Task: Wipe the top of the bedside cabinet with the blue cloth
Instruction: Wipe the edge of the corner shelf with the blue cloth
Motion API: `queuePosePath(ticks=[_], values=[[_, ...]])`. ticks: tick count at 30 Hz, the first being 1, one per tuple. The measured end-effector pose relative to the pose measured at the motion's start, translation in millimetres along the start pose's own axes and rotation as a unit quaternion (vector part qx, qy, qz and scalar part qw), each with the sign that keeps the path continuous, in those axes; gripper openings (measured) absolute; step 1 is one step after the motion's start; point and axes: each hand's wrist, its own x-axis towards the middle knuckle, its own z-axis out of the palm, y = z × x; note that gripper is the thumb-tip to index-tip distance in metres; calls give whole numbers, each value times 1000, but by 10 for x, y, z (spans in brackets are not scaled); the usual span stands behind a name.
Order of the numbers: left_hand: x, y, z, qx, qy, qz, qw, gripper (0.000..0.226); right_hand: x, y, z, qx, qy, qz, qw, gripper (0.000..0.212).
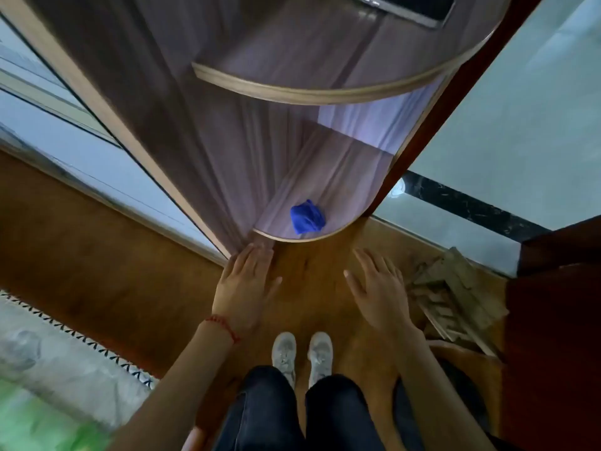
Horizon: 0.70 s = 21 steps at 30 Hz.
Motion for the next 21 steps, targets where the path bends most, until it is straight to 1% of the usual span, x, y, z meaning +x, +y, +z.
queuePosePath(ticks=[3,5,8,11,17,21], values=[[220,-69,178,-8,4,-14,1000,48,336,102,214,-1,0,-12,1000,45],[330,-106,280,-4,-13,-26,1000,51,562,176,392,-3,-17,-22,1000,46],[471,-150,434,-5,-31,-18,999,55,884,296,660,-5,-28,-43,999,46],[609,-212,589,17,-64,-9,998,58,1236,381,932,0,-41,-50,998,47],[848,-268,814,-16,-9,-33,999,53,1893,447,1462,37,-79,-38,995,49],[952,-294,939,-26,-3,-42,999,52,2205,437,1768,40,-89,-31,995,50]])
